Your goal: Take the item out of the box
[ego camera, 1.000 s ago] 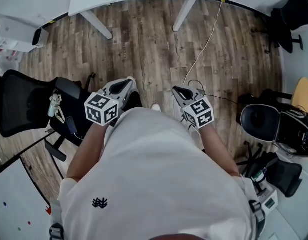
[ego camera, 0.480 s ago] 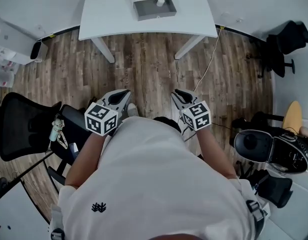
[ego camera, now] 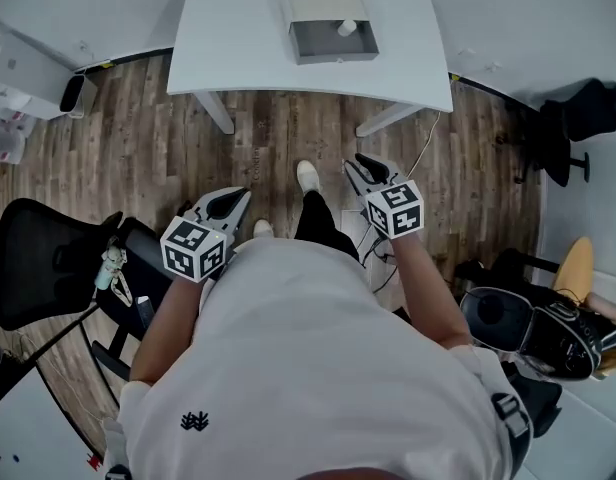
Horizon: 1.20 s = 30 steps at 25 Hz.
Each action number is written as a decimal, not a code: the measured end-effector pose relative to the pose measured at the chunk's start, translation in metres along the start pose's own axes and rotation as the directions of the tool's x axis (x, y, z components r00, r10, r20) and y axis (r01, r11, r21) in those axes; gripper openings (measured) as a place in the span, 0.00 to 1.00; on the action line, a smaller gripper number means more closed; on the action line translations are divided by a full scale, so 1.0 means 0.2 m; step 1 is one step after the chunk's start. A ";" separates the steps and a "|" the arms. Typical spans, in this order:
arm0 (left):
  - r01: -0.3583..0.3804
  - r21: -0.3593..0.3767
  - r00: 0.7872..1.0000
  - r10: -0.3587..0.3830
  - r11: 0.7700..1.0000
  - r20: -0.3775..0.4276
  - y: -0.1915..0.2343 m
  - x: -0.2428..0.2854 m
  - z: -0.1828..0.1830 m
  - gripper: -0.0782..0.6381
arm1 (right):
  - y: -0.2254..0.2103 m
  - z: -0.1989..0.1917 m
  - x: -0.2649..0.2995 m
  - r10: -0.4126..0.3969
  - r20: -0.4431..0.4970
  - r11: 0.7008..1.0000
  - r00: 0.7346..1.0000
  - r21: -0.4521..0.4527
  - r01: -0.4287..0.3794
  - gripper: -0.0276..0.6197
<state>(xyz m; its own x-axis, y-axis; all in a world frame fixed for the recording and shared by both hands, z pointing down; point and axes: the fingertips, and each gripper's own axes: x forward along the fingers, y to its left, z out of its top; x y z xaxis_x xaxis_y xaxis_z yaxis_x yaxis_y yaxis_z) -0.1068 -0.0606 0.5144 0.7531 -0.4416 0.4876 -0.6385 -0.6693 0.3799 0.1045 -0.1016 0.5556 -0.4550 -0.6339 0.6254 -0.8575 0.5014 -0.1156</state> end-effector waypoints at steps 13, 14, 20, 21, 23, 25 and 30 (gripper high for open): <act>-0.187 -0.042 0.978 0.190 0.981 0.086 0.30 0.20 0.43 0.12 | -0.68 0.48 0.54 0.036 0.016 0.998 0.999 -0.055 -0.035 0.31; -0.200 -0.048 0.975 0.203 0.979 0.088 0.31 0.22 0.45 0.12 | -0.73 0.51 0.59 0.037 0.013 0.998 0.999 -0.060 -0.036 0.32; -0.270 -0.068 0.959 0.275 0.960 0.070 0.38 0.29 0.54 0.12 | -0.97 0.61 0.83 0.039 -0.017 0.995 0.999 -0.087 -0.040 0.35; -0.281 -0.076 0.956 0.286 0.957 0.071 0.39 0.31 0.55 0.12 | -1.01 0.62 0.87 0.039 -0.025 0.995 0.999 -0.091 -0.041 0.36; -0.298 -0.095 0.949 0.305 0.950 0.074 0.41 0.33 0.58 0.12 | -1.07 0.64 0.94 0.041 -0.040 0.994 0.998 -0.097 -0.045 0.37; -0.315 -0.107 0.943 0.324 0.943 0.075 0.42 0.36 0.60 0.12 | -1.13 0.65 1.00 0.042 -0.052 0.994 0.998 -0.101 -0.047 0.38; -0.357 -0.130 0.928 0.367 0.925 0.066 0.44 0.39 0.61 0.12 | -1.22 0.64 1.17 0.051 -0.102 0.992 0.993 -0.110 -0.062 0.40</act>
<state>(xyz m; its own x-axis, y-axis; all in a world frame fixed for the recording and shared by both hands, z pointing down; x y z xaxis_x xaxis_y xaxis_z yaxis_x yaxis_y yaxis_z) -0.0845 -0.2277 0.4899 0.4748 -0.6952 0.5397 -0.8800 -0.3837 0.2799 0.1756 -0.4477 0.6305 -0.4712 -0.5440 0.6942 -0.7959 0.6015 -0.0688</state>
